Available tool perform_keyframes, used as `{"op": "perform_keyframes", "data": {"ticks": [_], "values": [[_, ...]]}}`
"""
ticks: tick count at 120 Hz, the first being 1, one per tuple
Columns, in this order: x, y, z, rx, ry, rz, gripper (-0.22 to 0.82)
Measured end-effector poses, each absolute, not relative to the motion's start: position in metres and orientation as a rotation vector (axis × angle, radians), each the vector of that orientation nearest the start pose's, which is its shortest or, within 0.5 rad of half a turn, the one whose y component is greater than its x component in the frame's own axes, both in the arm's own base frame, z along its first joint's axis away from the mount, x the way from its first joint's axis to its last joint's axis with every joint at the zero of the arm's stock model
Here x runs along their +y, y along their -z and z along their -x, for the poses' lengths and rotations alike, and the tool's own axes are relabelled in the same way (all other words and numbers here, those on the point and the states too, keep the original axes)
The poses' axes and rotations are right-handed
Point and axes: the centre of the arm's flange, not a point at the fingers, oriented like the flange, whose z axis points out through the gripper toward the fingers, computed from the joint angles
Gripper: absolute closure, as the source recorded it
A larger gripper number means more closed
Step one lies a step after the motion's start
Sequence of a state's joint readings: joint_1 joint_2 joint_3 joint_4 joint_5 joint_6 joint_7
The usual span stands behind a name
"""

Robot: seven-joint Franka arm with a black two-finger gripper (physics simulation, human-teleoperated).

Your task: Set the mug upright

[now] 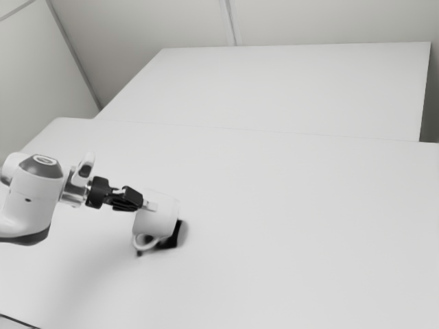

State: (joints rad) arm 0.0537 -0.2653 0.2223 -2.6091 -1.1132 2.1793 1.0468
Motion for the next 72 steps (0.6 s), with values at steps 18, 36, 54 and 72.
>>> {"op": "perform_keyframes", "data": {"ticks": [18,36,54,72], "values": [[0.073,-0.369,-0.423,-0.087,-0.56,-2.29,0.79],[0.058,-0.405,-0.447,-0.262,-0.568,-2.369,0.79],[0.049,-0.445,-0.468,-0.458,-0.518,-2.521,0.79],[0.04,-0.476,-0.483,-0.592,-0.421,-2.678,0.79]]}}
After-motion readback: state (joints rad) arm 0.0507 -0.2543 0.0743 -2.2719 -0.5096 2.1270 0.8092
